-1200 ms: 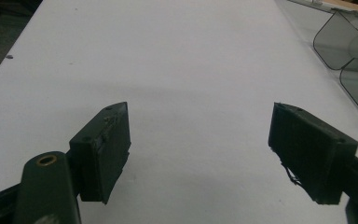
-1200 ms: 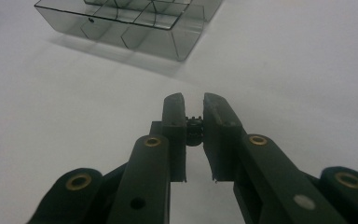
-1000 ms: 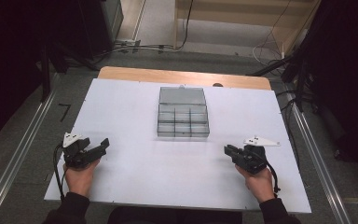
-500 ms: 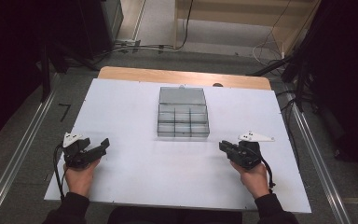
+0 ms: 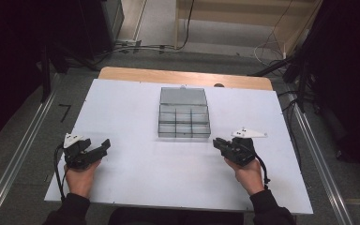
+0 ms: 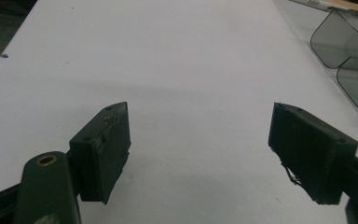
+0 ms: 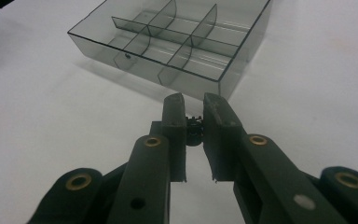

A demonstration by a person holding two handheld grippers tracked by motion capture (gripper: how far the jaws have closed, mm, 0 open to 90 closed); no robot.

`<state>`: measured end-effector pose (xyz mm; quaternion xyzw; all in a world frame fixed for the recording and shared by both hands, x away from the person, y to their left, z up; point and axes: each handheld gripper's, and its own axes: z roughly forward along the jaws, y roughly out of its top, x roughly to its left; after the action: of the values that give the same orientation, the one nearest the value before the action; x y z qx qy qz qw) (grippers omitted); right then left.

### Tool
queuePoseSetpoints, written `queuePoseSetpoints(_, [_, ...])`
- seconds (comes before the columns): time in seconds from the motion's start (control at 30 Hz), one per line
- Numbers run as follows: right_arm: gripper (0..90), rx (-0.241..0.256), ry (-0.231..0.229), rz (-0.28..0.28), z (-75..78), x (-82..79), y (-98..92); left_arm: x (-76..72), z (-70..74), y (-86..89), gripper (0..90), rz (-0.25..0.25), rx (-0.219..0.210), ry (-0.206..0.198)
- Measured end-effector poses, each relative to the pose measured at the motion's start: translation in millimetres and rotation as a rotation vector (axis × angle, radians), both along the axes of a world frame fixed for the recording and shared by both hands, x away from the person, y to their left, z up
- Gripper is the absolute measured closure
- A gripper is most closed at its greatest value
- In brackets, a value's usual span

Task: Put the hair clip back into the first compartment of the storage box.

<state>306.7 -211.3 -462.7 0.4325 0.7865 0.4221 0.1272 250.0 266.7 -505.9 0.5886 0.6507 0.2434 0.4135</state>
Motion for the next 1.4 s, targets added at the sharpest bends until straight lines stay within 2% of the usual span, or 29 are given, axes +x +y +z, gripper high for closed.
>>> queuePoseSetpoints(0.4, [76.8,0.003,-0.002,0.023,1.5,6.4,15.5,-0.2,0.3,-0.2,21.9,-0.001,0.000,-0.002])
queuePoseSetpoints(1.4, [76.8,0.005,-0.013,0.024,4.9,24.0,42.3,1.7,0.3,-3.2,21.9,-0.016,-0.001,-0.006])
